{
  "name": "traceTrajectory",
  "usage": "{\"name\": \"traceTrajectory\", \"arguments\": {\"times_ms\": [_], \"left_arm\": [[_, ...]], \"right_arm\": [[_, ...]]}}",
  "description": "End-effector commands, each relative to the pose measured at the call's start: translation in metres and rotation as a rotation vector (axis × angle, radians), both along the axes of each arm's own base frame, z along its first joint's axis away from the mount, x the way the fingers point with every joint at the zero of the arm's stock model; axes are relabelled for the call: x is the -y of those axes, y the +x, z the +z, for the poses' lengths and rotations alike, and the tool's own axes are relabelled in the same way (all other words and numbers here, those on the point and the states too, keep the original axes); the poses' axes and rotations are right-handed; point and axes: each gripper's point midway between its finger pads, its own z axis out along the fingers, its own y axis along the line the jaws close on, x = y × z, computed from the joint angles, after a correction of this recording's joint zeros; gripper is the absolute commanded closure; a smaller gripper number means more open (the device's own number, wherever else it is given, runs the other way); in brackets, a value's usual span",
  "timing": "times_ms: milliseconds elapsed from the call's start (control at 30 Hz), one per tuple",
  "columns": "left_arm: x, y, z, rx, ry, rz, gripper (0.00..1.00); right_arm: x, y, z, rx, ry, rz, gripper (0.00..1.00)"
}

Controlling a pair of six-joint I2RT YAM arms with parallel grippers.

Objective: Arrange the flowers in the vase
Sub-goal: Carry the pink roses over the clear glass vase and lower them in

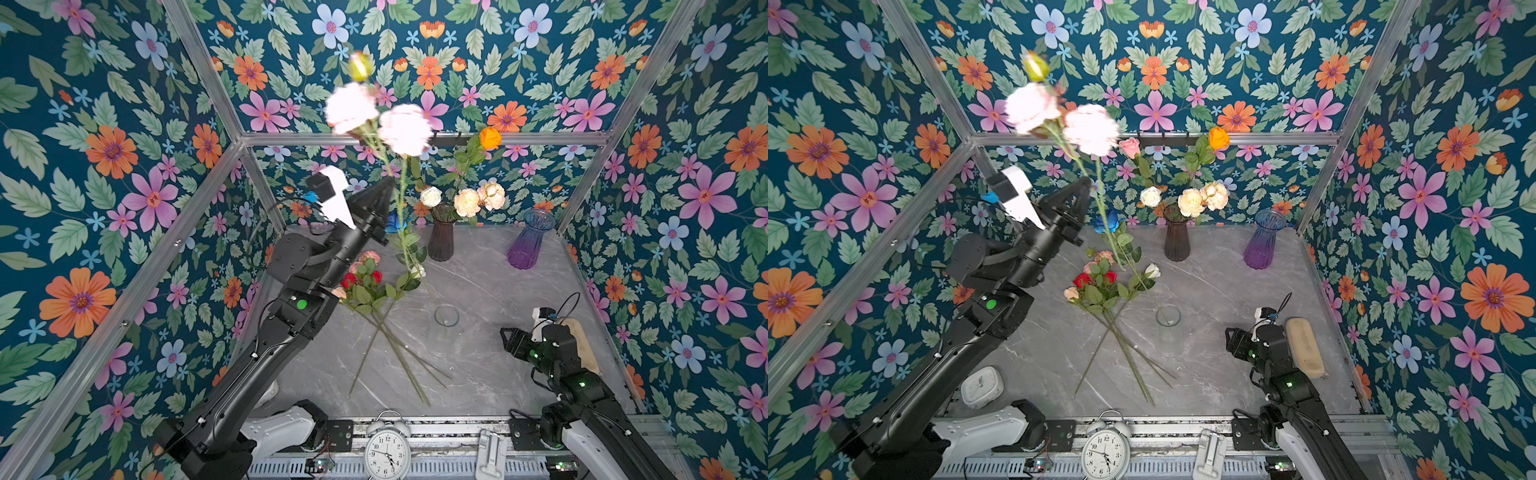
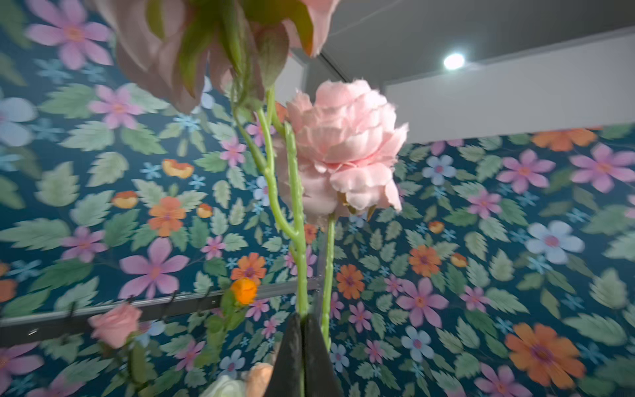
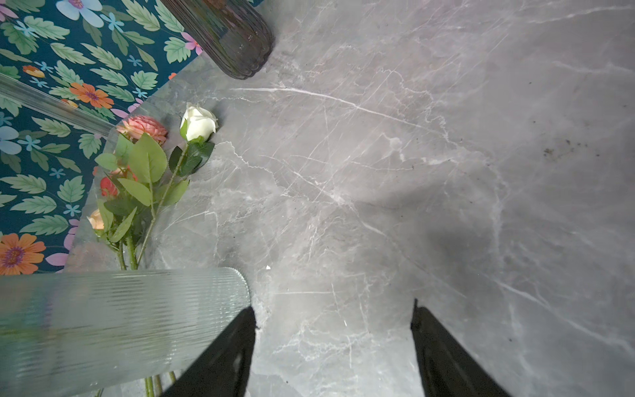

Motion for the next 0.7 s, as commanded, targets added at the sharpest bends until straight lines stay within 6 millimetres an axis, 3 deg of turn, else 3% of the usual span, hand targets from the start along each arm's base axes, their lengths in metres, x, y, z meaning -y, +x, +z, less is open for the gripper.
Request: {"name": "traceTrajectory", "arguments": {"times_ms": [0,233,500,667], "left_arm": [[0.033,-0.042,0.007,0.238,0.065,-0.103,1.00],[0.065,-0.027,-0.025,0.125,-0.014,-0.223,1.00],[0.087,-0.017,-0.092,0.003,-0.075,-0.274,1.00],[0.098,-0.011,-0.117,-0.056,-0.031,-0.275,1.00]], "right_arm": [[0.003,0.002,0.005,0.024,0.003,-0.024,0.27],[0.002,0.002,0.004,0.021,0.006,-0.016,0.27],[0.001,0.002,0.005,0.026,0.005,-0.010,0.27],[0.001,0.001,0.006,0.032,0.006,-0.007,0.27]]}}
